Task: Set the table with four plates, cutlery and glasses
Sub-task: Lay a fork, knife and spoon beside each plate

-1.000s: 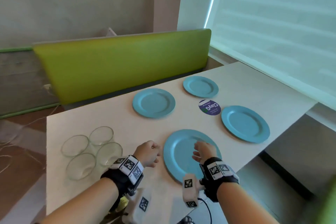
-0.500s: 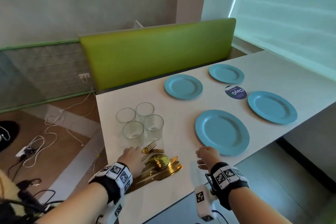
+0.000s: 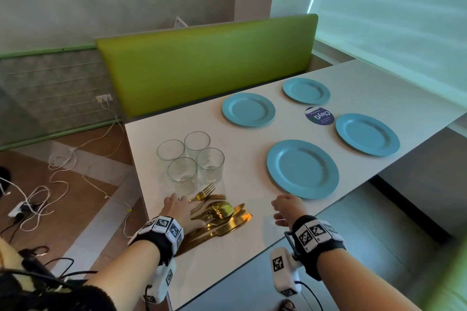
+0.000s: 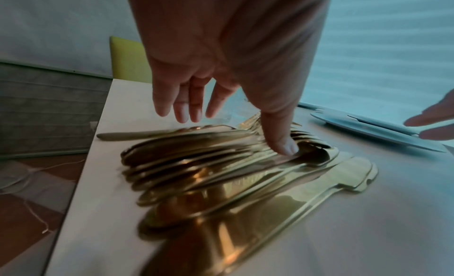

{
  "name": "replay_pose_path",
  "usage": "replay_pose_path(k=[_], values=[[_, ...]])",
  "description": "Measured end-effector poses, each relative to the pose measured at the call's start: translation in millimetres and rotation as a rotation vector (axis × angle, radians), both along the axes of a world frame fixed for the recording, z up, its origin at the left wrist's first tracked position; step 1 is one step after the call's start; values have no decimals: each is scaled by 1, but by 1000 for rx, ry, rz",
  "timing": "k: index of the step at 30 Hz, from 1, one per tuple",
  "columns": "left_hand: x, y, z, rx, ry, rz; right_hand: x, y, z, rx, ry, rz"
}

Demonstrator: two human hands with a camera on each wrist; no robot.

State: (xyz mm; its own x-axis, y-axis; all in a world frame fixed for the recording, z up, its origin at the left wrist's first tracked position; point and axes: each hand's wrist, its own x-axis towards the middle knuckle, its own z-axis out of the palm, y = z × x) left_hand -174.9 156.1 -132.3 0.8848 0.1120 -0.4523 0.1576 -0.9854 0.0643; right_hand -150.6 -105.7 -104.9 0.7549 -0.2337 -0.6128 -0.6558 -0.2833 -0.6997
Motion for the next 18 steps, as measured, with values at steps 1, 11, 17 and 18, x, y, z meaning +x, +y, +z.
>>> replay_pose_path(k=[1,11,17,18], values=[[-1,0,1,-9,11,18,-1,0,1,0,-3,-2],[-2,-8,3,-112,-73,70,-7,7,2,29,-8,-39],[-3,-12,4,-172,-102,69,-7,14,3,28,4,-9],[-3,-13,6,-175,-104,67,-7,15,3,30,6,-2]])
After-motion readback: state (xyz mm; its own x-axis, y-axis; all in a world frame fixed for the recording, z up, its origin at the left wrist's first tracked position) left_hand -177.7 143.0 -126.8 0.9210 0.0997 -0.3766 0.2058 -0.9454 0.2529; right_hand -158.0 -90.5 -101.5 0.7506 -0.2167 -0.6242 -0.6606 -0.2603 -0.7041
